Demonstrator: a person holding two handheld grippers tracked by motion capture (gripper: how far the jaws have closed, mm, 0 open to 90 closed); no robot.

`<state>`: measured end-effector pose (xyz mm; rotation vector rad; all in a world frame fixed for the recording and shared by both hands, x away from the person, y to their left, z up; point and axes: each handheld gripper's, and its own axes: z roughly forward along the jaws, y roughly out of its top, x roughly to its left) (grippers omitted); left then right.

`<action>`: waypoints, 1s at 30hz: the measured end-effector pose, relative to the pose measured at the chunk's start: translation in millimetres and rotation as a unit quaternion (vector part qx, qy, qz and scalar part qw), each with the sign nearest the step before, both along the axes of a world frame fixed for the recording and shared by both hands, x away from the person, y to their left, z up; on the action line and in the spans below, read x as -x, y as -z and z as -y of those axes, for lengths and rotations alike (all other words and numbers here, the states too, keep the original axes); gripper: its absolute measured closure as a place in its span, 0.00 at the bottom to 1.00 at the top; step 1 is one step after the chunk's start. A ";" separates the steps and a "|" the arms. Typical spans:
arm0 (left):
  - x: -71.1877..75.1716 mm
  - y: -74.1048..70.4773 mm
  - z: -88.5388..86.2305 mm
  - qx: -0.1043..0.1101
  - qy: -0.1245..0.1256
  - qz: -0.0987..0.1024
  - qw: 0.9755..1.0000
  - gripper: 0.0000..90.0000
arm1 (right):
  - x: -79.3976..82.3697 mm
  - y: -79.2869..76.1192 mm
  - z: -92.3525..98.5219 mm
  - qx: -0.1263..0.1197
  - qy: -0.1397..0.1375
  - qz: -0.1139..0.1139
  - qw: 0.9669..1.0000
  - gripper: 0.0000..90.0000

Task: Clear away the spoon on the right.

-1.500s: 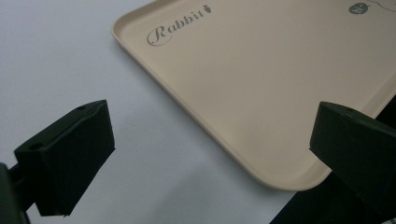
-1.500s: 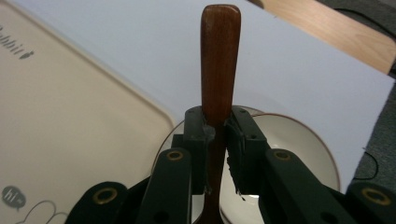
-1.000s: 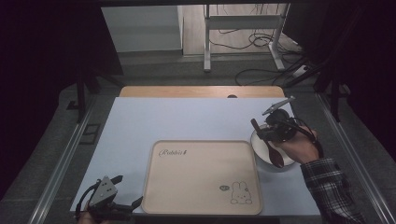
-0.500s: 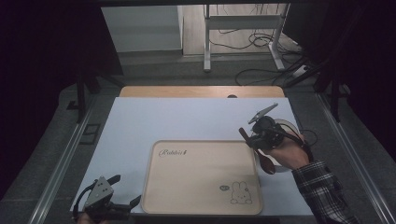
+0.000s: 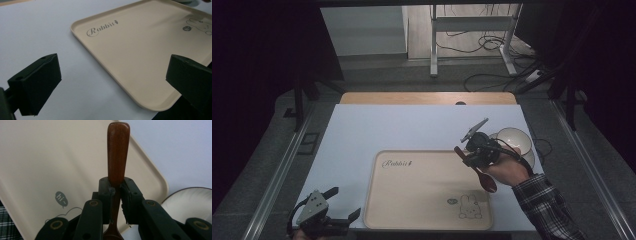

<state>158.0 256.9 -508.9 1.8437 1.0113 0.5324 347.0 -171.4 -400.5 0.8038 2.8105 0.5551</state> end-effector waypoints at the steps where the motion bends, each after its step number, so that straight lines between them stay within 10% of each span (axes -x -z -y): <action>1: 0.2 0.1 -0.4 0.002 0.000 0.001 1.000 0.00 | 0.5 0.5 -1.7 0.001 -0.002 -0.001 1.000 0.88; 30: 4.2 0.1 -5.1 0.023 -0.009 0.019 1.000 0.00 | 9.0 51.6 -47.3 0.073 -0.057 -0.060 0.994 0.88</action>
